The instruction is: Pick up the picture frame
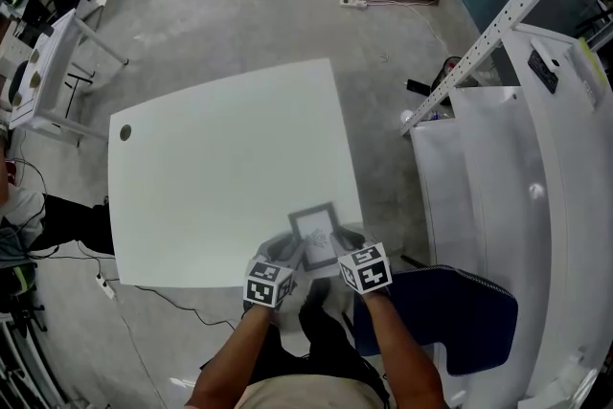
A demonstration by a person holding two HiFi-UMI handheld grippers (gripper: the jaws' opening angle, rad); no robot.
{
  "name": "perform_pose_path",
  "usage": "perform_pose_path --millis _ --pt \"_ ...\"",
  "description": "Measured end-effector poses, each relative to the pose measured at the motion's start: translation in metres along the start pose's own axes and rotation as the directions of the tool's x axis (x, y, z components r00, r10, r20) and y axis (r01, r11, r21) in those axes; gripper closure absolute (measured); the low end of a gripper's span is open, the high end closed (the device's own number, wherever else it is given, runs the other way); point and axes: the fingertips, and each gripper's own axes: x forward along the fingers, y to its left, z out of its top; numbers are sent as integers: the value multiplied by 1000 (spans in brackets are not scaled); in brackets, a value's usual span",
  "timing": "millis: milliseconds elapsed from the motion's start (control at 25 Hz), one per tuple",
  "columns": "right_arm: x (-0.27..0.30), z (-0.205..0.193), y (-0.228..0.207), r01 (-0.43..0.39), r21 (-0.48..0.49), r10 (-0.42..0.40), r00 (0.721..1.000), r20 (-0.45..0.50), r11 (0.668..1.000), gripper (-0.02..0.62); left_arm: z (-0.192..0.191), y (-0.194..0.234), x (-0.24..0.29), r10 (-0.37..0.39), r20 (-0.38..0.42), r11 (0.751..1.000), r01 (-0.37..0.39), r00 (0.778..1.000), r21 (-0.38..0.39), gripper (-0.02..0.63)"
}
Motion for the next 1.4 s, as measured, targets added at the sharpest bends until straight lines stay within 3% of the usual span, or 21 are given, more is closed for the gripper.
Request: perform_pose_path --millis 240,400,480,880,1400 --pt "-4 -1 -1 10 32 -10 1000 0 999 514 6 -1 -3 2 32 995 1 999 -96 523" --pt "-13 3 1 29 34 -30 999 29 999 515 10 -1 -8 -2 77 979 18 997 -203 543" --pt "-19 5 3 41 25 -42 998 41 999 517 11 -4 -12 -2 99 976 24 995 -219 552" --pt "-71 54 29 99 -51 -89 980 178 994 518 60 -25 -67 -2 242 992 33 970 -125 560" --pt "-154 145 112 182 -149 -111 914 390 972 518 138 -37 -192 -40 457 999 42 888 5 561"
